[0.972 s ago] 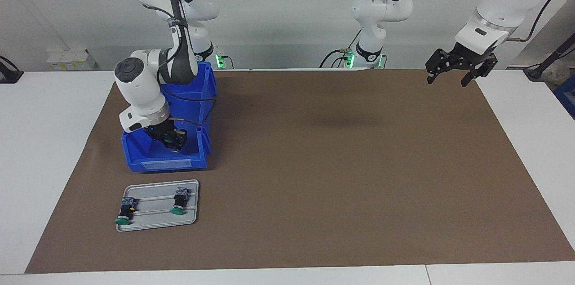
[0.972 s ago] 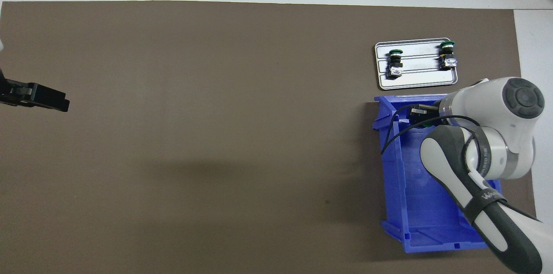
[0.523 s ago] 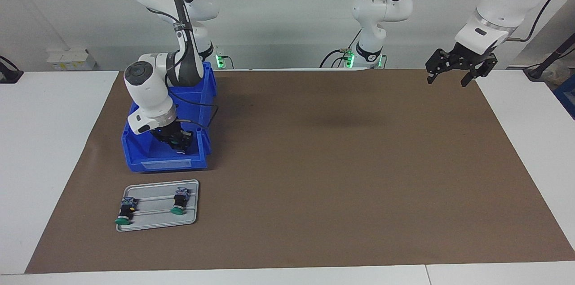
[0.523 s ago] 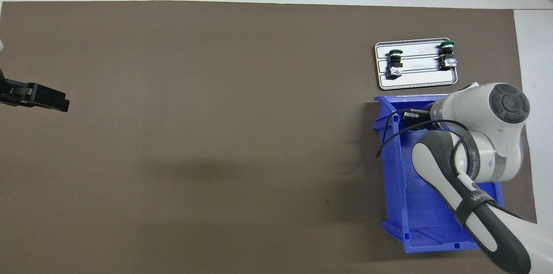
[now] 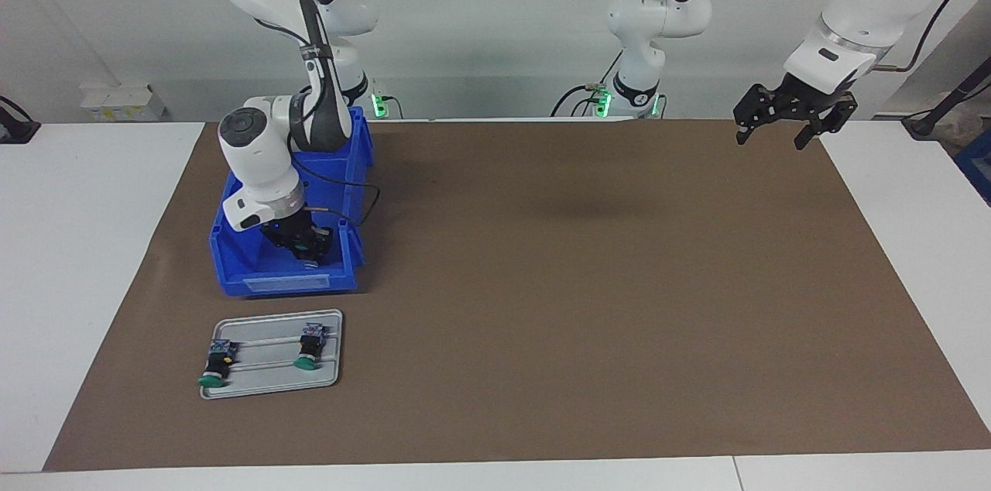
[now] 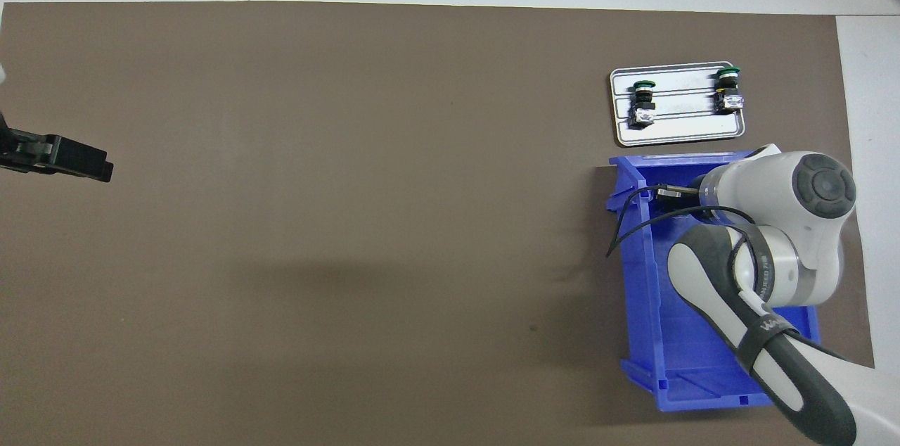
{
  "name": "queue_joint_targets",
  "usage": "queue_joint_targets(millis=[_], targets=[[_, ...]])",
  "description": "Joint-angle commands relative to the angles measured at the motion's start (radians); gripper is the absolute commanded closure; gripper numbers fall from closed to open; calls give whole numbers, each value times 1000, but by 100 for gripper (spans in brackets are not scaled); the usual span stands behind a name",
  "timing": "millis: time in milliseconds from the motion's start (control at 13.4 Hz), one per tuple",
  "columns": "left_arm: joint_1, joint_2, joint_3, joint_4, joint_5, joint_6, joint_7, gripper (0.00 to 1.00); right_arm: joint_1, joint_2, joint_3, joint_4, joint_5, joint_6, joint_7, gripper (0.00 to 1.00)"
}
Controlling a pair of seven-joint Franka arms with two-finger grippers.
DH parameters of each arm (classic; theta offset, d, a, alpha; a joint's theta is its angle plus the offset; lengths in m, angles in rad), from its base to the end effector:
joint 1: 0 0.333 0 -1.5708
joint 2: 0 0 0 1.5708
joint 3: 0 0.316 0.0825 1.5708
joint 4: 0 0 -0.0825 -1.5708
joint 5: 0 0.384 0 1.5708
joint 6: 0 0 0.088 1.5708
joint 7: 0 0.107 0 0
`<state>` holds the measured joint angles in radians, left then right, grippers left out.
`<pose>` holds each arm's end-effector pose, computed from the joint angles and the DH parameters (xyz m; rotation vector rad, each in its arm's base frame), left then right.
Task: Place and press button with both arms
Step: 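Lower the held part into the blue bin with the right gripper, then open the right gripper and lift it out of the bin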
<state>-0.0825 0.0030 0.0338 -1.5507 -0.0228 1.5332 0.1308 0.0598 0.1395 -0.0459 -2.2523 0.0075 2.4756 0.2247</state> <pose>0.5510 -0.0294 0.6291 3.1053 -0.2804 -0.0305 0.5443 0.0076 0.3105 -3.1121 0.3371 -0.1308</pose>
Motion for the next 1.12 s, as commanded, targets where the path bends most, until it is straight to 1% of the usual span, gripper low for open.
queue_joint_targets(millis=[0,224,523,822,972,1047], targets=[[15,-26,-9,-28,-2,-4,-8,0,-8,-8,4,-13,-12,14,-21,49],[15,-26,-9,-28,-2,-4,-8,0,-8,-18,4,6,-12,-7,-25,18],[15,-26,-11,-28,-2,-4,-8,0,-12,-24,3,68,-12,-102,-25,10],[15,-26,-9,-28,-2,-4,-8,0,-14,-46,1,164,-12,-249,-25,10],[15,-26,-9,-28,-2,-4,-8,0,-26,-57,1,230,-14,-335,-27,10],[15,-26,-9,-28,-2,-4,-8,0,-28,-58,1,279,-12,-396,-30,10]])
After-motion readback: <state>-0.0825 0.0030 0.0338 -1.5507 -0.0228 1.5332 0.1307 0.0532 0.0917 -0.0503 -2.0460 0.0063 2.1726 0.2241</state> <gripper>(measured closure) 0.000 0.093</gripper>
